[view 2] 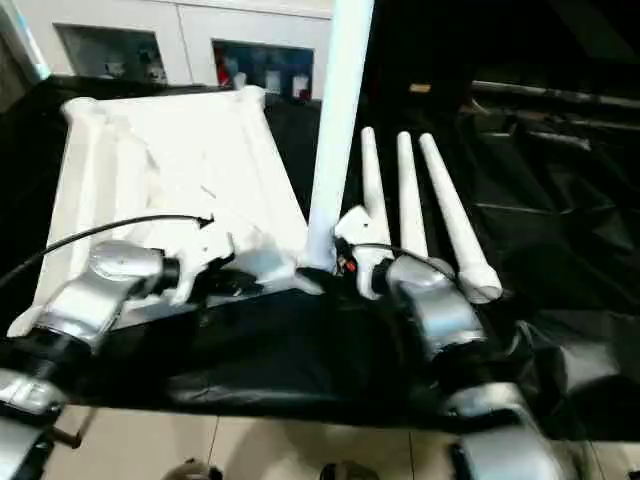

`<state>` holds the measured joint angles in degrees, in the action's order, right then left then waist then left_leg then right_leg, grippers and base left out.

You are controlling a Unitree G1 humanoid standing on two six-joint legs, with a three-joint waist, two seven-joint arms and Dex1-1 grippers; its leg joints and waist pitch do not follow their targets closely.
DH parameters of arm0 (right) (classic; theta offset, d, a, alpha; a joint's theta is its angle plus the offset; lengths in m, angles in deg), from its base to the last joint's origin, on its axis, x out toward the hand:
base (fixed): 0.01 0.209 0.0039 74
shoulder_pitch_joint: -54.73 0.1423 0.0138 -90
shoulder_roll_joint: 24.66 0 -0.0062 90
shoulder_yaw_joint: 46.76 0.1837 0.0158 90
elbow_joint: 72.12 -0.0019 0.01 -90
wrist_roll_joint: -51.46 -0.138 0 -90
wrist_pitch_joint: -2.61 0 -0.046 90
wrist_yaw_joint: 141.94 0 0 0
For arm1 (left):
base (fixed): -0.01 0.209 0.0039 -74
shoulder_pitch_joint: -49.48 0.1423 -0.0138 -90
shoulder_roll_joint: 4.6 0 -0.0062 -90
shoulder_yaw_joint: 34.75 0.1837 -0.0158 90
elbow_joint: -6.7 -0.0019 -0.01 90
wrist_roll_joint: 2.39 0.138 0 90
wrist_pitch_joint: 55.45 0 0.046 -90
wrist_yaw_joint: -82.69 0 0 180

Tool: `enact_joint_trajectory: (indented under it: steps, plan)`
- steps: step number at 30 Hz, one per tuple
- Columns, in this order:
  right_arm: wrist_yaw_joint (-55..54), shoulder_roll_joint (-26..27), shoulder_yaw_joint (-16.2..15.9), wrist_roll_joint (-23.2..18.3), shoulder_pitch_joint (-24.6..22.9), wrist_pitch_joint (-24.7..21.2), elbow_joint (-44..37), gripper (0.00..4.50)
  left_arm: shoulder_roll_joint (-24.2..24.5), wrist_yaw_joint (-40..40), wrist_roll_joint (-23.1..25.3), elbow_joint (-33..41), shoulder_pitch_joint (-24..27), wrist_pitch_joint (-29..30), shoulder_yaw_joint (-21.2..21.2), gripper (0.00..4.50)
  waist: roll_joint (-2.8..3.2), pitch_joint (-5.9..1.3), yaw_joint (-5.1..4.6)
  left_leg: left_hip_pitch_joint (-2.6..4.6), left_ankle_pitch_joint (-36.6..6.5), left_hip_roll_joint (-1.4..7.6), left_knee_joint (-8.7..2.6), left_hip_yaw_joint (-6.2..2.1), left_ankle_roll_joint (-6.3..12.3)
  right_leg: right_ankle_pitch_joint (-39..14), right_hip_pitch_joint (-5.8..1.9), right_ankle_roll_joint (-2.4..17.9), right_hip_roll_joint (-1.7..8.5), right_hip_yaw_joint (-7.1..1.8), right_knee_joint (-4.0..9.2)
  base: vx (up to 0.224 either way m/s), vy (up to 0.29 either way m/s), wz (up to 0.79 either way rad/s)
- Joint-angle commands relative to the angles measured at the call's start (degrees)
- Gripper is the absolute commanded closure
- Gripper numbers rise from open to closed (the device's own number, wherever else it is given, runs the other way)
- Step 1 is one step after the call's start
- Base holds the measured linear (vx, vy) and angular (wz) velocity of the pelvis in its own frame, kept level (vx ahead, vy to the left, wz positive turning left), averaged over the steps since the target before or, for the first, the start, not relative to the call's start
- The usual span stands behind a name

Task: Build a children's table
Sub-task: Rotate leg to tighten

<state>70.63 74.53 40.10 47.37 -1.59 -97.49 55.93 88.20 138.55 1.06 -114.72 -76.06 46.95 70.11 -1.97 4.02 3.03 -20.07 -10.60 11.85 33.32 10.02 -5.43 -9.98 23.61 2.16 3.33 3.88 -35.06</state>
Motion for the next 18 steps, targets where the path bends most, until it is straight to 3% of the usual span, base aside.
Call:
enact_joint_trajectory:
  steps: [1,4,12,13,18]
  plan:
    - [-8.98,2.31,3.25,-1.72,0.72,-2.74,4.65,1.75,-3.37,-3.7,-0.42,-0.37,-1.09,0.51,0.13,4.5,0.4,-3.59,0.01,0.19,-10.99,1.06,-3.78,-0.18,0.24,-18.27,-3.22,9.69,4.54,-3.03,4.83,0.0,0.0,0.0]
    - [-16.07,6.61,5.54,-2.79,1.48,-3.31,6.88,1.75,-6.78,-7.52,0.2,-1.32,-1.91,2.65,0.61,4.5,0.52,-3.43,0.0,0.49,-12.22,1.12,-3.91,-0.25,-0.21,-20.5,-2.83,8.38,4.46,-3.05,5.27,0.0,0.0,0.0]
    - [-14.23,9.25,2.17,-0.08,2.8,-1.82,6.39,1.75,-8.91,-8.09,0.65,-1.45,-2.79,2.58,1.13,4.5,0.57,-3.48,-0.02,0.13,-12.41,1.07,-4.03,-0.33,0.62,-17.76,-3.02,8.21,4.38,-3.02,5.12,0.0,0.0,0.0]
    - [-13.47,9.2,2.17,-0.32,2.79,-1.93,6.07,1.19,-8.68,-7.92,0.75,-1.21,-2.71,2.57,1.2,4.5,0.57,-3.44,-0.02,0.12,-12.46,1.1,-4.06,-0.33,0.65,-17.86,-2.99,8.23,4.4,-3.04,5.13,0.0,0.0,0.0]
    - [-13.27,7.09,-0.04,2.44,2.92,-1.11,4.82,0.85,-7.33,-6.81,0.49,0.38,-1.3,2.65,1.15,4.5,0.46,-3.59,0.06,0.07,-11.76,1.17,-4.04,-0.37,0.91,-17.96,-3.1,8.23,4.47,-3.01,5.07,0.0,0.0,0.0]
